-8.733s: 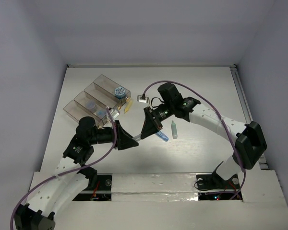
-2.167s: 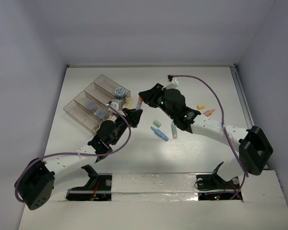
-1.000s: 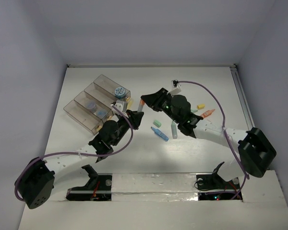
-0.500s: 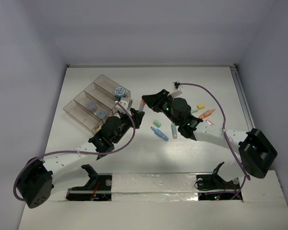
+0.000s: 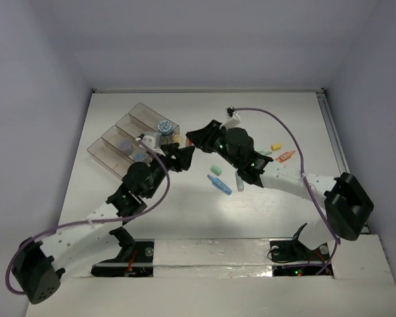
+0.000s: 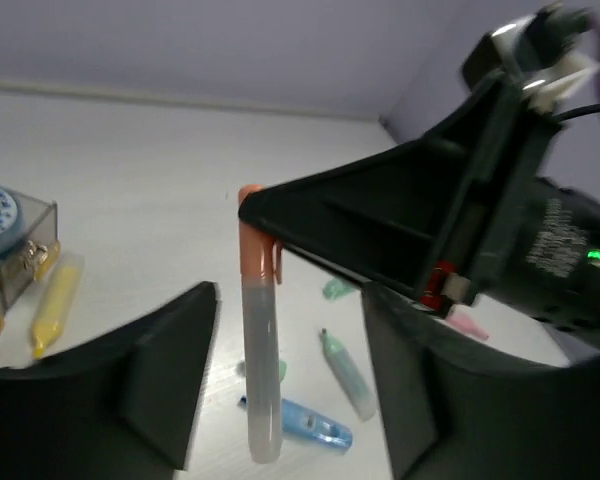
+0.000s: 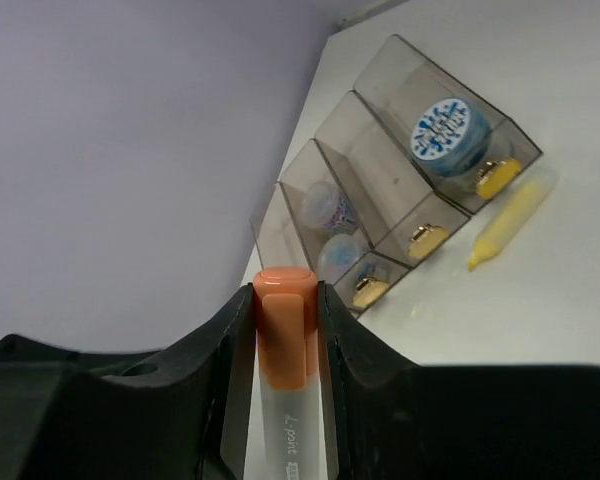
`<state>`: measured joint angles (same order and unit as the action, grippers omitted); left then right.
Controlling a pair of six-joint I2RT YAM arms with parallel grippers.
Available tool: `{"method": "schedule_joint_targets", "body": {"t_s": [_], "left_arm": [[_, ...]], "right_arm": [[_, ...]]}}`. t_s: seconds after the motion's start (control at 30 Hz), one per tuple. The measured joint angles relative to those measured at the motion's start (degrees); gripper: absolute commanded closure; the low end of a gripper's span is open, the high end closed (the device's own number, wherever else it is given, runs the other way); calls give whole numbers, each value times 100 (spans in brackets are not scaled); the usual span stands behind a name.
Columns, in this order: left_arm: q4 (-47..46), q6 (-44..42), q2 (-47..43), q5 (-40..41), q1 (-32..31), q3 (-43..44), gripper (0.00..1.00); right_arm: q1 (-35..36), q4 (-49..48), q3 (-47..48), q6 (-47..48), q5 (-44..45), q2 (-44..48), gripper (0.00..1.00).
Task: Sort the stationery into containers
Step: Place the pen in the storage box.
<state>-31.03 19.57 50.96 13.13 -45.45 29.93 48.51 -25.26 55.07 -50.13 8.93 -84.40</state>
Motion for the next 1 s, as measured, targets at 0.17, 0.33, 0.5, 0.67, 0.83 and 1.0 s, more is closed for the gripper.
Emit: {"method": "schedule_joint_targets", "body": {"t_s": [0.17, 0.33, 0.5, 0.67, 0.83, 1.0], "left_arm": [[94, 439, -1370, 286, 52, -260, 17], [872, 761, -2474, 527, 55, -367, 10], [1963, 1064, -3005, 686, 55, 37, 7], [2682, 1091, -3049, 619, 55, 811, 6], [2999, 1023, -3180, 575, 55, 918, 5], [3259, 984, -3226, 551, 55, 907, 5]], "right_arm": [[-201, 374, 1043, 219, -229, -743, 100], [-356, 426, 2315, 332, -404, -1950, 100], [-420, 603, 4065, 756, -942, -3521, 100], [-417, 892, 5838, 1473, -1567, -5021, 100], [-417, 1414, 7178, 2332, -2048, -6026, 100], [-407, 1683, 7648, 2863, -2415, -6369, 96]]}}
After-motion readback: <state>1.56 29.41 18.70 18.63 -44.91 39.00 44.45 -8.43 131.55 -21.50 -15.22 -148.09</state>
